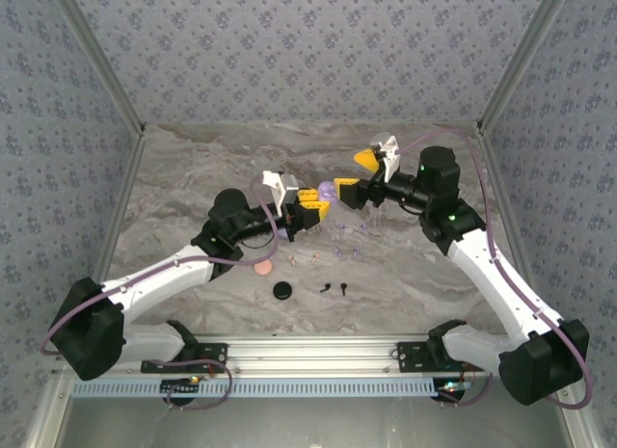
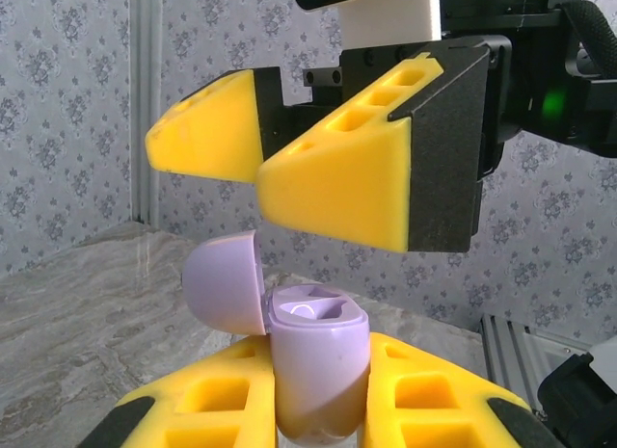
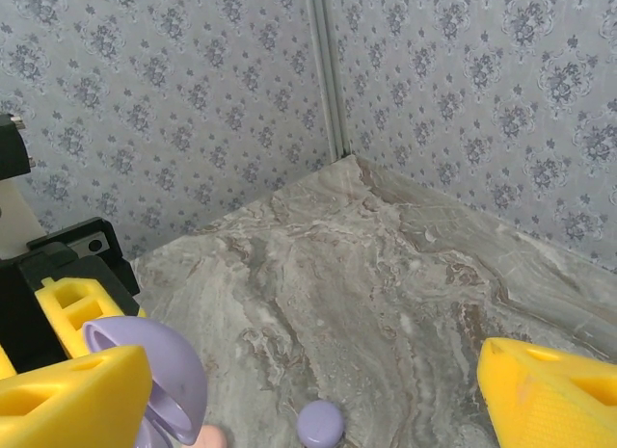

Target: Insert the wireless bluetooth earbuds into the charging case

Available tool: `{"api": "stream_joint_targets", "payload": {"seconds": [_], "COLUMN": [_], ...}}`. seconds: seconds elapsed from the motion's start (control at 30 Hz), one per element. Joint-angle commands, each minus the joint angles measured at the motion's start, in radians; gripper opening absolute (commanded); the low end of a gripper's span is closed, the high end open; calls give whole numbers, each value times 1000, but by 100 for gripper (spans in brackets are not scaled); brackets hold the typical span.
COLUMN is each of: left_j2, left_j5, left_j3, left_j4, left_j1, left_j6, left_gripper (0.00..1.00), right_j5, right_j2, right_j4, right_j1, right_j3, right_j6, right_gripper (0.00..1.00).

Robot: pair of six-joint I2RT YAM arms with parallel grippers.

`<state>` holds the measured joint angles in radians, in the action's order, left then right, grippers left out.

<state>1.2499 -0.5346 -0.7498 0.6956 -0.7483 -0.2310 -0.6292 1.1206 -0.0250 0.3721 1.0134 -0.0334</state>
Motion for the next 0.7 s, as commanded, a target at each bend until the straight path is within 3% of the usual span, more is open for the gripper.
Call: {"api": "stream_joint_targets", "payload": {"seconds": [0.0,0.13,0.33,0.67], "left_j2": [-21,-33,-73,-163], "left_j5": [-5,18,35,-27], "left_j3": [-35,-9,87,113], "left_j4": [7,20,102,13], "left_j1": [-6,-7,-16,-22], "left_j6": [35,92,241,343], "left_gripper": [0,0,0,0], "right_j5": [-33,-42,32,230], "right_j2": [-31,-91,-108,85], "right_j4": [24,65,302,590], "right_j1": [-14,-50,-129,-157], "right_j3": [26,4,33,43], "right_j6": [9,-15,-99,-182], "right_gripper": [91,91,90,87]}}
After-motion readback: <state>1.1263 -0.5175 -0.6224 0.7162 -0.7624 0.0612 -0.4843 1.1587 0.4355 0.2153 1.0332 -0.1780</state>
